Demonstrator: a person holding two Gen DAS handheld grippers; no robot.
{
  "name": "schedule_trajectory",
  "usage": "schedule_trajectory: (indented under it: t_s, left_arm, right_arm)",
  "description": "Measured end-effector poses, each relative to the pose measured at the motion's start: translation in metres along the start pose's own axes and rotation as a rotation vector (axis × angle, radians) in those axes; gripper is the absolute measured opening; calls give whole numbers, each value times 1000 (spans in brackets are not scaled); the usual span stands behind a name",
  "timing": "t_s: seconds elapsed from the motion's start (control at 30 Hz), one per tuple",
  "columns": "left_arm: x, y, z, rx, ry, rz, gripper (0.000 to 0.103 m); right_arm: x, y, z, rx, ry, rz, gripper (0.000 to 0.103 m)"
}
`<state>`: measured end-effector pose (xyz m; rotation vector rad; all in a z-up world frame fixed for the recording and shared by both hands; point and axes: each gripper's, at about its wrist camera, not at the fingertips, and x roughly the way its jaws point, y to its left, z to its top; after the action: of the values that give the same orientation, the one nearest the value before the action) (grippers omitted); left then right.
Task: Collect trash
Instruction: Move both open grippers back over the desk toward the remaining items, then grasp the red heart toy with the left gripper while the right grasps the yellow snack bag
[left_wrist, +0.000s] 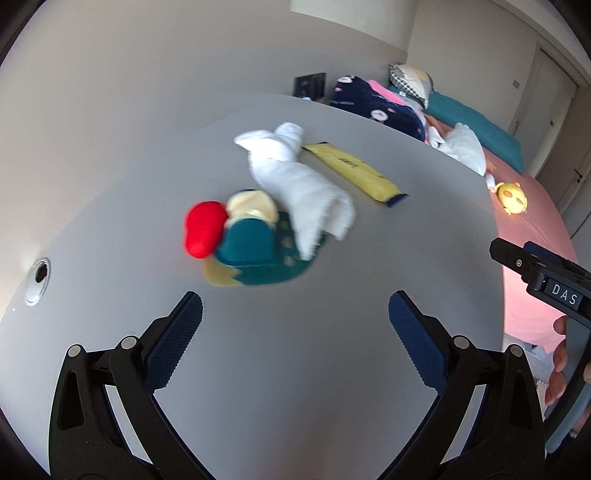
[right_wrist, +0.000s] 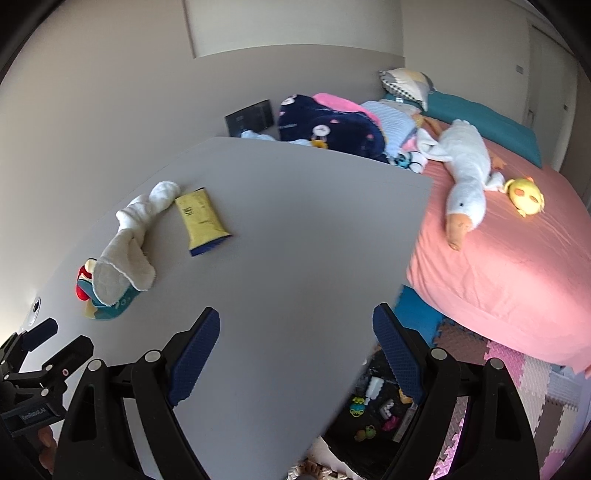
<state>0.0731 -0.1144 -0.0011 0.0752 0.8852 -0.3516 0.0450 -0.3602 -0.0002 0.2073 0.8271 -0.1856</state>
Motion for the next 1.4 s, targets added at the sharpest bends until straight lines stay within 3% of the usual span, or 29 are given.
schedule_trajectory:
  t_s: [0.2,0.47,0.6,1.03,1.1,1.23,1.4]
  left_arm:
    - [2,33,6,-34,-11,26,96]
    - [13,65,12,-80,0,7,71]
    - [16,77,17,-103,-2,-2,70]
    - [49,87,38,-47,27,-8,69]
    - [54,87,41,-36,32,-6,66]
    - [64,87,42,-18,47,6,50]
    - [66,87,42,-2,35,25,48]
  right_arm:
    - [17,25,11,-33,11,18,85]
    - [37,51,28,-61,13,29,85]
    - [45,59,36,-76,11,28,85]
    - [91,80,65,-122,45,14,85]
    - [98,81,69,-129,54,12,85]
    - [111,85,74,-144,67,6,85]
    - [124,93,77,-170,72,5,85]
